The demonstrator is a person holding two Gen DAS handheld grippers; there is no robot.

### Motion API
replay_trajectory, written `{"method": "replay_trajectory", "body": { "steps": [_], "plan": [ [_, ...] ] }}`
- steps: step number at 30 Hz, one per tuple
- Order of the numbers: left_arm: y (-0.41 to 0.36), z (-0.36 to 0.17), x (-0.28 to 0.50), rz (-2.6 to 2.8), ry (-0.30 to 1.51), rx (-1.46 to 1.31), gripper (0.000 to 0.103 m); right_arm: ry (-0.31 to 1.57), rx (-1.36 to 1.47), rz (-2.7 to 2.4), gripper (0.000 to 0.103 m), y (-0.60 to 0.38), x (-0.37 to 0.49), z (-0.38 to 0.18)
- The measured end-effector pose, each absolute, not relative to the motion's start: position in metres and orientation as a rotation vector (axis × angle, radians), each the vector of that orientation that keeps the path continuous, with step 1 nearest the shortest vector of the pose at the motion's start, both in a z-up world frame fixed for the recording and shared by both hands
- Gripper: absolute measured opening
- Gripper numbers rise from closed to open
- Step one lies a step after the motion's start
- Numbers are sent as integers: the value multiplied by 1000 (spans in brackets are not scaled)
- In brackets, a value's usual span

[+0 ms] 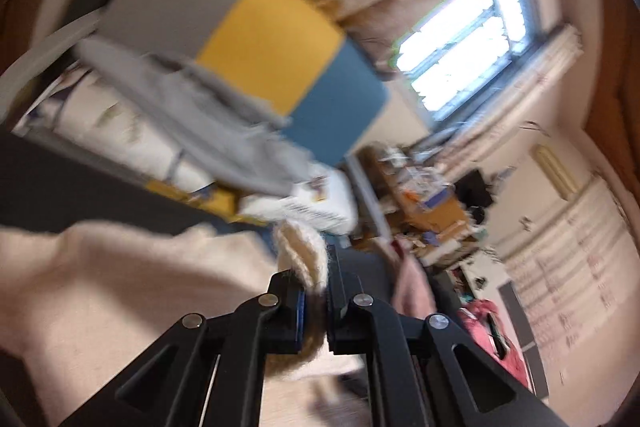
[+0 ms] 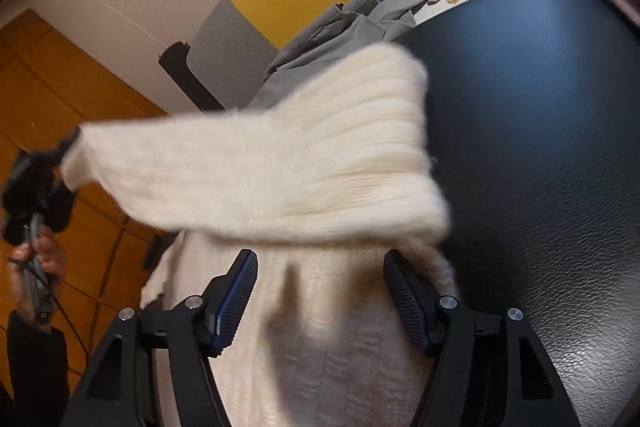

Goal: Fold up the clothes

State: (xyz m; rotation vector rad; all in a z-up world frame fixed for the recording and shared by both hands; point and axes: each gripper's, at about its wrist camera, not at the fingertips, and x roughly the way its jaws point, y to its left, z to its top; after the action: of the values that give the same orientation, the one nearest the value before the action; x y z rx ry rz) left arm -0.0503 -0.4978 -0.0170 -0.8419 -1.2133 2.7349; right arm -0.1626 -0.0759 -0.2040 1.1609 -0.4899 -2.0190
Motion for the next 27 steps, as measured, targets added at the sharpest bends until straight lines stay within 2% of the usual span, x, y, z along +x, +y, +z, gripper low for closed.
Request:
{"method": "replay_trajectory", "body": {
  "steps": [5, 12, 15, 19, 22, 25, 27],
  "plan": [
    [-528, -80, -43, 2749, -1265, -1071, 5, -430, 1147, -2035, 67, -75, -165, -202],
    [-551, -115, -42, 2789, -1227, -1223, 6, -316, 1132, -2069, 68, -85, -159, -196],
    [-557, -117, -48, 2841, -1143, -1240, 6, -262, 1126, -2083, 72, -92, -157, -195],
    [-562, -148, -53, 2844, -1139, -1385, 6, -158, 1118, -2111, 78, -104, -152, -193],
    [-561, -189, -49, 2797, -1198, -1459, 6, 3, 1111, -2141, 83, -119, -145, -193],
    [-562, -203, -24, 2780, -1385, -1241, 6, 257, 1087, -2153, 85, -137, -133, -195],
    [-557, -209, -9, 2767, -1442, -1182, 7, 402, 1049, -2140, 87, -142, -126, -197]
  ]
}}
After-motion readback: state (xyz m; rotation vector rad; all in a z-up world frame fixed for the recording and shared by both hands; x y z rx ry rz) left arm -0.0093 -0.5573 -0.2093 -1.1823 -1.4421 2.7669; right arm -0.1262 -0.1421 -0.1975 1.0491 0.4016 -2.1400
